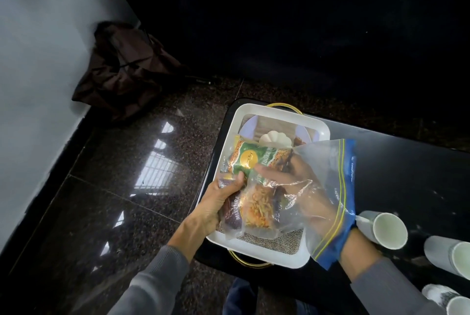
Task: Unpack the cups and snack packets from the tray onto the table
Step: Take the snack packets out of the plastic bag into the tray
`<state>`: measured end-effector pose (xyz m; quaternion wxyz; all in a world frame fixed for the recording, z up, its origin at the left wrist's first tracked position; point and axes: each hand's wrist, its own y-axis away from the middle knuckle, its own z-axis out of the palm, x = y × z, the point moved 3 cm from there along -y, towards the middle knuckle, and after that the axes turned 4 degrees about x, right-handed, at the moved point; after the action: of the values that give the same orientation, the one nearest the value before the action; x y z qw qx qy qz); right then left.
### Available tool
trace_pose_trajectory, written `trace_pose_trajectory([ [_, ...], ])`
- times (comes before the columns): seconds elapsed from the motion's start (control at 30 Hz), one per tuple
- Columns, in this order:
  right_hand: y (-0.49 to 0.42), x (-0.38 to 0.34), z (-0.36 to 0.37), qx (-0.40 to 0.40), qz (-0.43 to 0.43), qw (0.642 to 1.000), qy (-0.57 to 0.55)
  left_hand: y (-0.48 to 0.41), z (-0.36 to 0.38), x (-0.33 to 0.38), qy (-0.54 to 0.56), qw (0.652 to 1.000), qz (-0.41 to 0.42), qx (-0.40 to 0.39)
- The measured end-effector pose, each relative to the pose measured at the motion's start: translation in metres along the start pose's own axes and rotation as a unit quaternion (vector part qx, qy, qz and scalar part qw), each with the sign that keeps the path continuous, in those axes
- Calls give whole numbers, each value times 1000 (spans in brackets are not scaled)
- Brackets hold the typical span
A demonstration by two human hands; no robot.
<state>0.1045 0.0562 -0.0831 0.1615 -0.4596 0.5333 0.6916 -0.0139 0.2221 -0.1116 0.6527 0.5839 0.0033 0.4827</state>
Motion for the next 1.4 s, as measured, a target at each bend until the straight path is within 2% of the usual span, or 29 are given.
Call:
trace_pose_trajectory([
  [0.17,13,-27,1,-66,-13,997,-30,-4,4,8,-13,999,-40,22],
  [0.3,23,-39,-5,-63,-13,997,-53,-6,12,12,10,998,-60,9],
  [0.47,20,-53,-12,-47,-32,998,-5,-8,18,7,70,991,-107,-32],
  [0.57,20,-58,-21,-41,-28,997,-56,-8,15,2,74,991,-113,-18],
  [0.63,15,-55,-26,-19,-2,997,-78,-8,12,0,95,989,-114,-5],
  [0.73,10,-36,-40,49,39,998,-30,-7,3,-2,124,986,-113,7],
  [0.8,12,-26,-47,91,79,992,-41,-4,-2,-2,136,984,-113,6],
  [0.93,21,-38,-56,179,19,984,7,2,-14,-2,123,987,-105,28],
  [1.1,43,-47,-55,202,-34,970,133,15,-35,-3,197,976,-64,59],
  [1.27,43,-44,-63,240,2,969,59,24,-62,2,213,972,-54,80],
  [1.4,48,-54,-68,295,-13,955,38,46,-66,6,171,978,-96,75],
])
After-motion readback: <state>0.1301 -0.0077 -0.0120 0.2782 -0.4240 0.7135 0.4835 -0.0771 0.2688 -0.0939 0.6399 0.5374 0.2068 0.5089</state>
